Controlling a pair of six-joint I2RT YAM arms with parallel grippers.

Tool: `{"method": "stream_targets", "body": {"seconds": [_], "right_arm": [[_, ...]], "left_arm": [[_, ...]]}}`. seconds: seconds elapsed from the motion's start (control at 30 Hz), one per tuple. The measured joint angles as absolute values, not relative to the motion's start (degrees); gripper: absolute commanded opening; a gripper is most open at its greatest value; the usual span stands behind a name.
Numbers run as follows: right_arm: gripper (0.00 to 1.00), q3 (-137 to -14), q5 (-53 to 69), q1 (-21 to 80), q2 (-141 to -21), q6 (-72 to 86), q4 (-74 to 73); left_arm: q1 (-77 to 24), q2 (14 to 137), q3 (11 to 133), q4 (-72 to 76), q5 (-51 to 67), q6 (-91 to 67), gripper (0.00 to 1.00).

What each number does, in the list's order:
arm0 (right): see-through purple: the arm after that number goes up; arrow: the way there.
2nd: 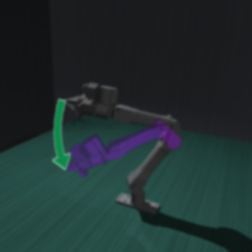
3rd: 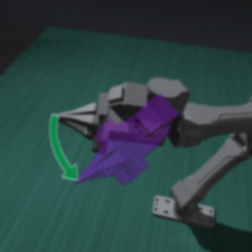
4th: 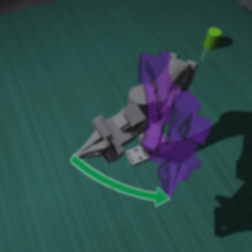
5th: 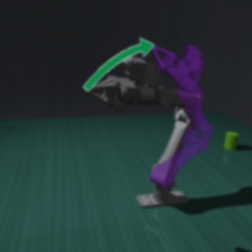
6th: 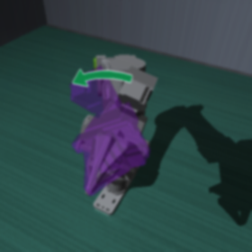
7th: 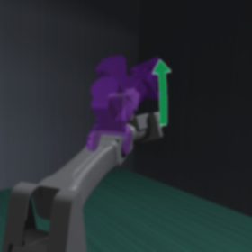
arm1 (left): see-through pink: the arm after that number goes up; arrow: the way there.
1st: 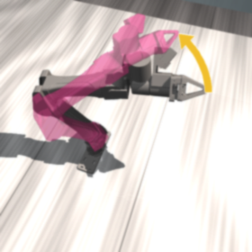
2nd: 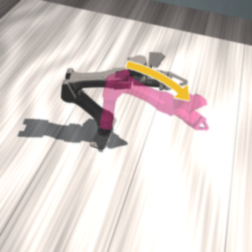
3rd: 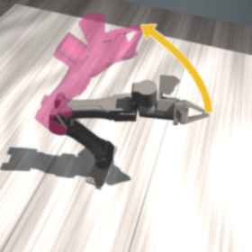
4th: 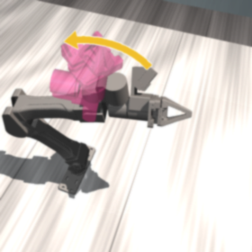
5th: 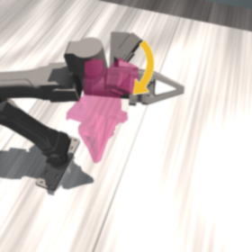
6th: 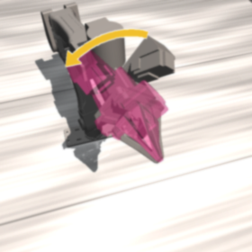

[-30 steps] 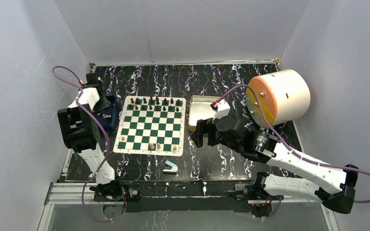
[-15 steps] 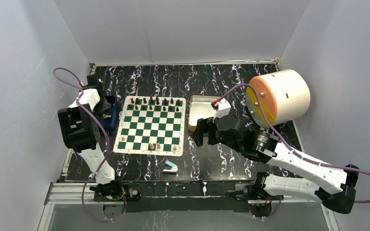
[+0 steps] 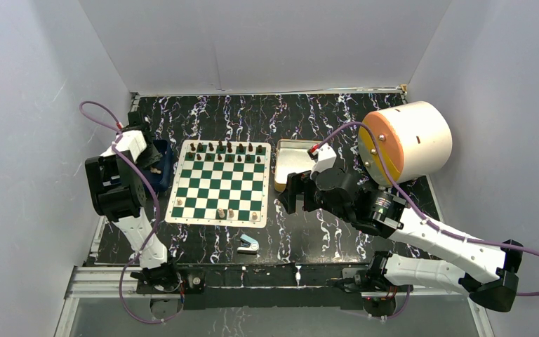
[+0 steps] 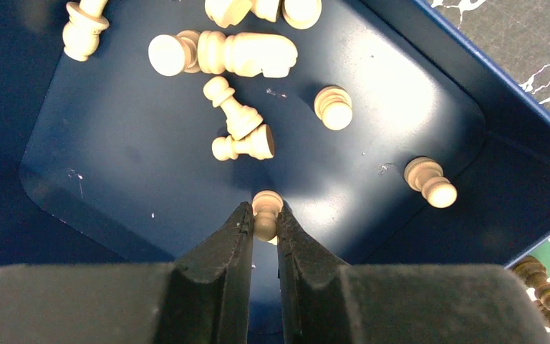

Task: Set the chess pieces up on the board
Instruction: Pick up the chess piece from the storage box.

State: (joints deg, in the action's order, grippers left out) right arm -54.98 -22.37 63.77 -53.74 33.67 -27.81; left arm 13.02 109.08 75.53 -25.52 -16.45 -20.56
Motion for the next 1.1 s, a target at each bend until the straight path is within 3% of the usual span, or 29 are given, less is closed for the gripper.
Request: {"method": "stream_targets", "body": {"seconds": [1.1], "right_arm": [[0.99,-54.94,-20.38,63.77,-50.81,36.34,-28.58]], "left_arm": [[12.45,100.03,80.79,-35.11,-11.79,-19.0,0.09]]}}
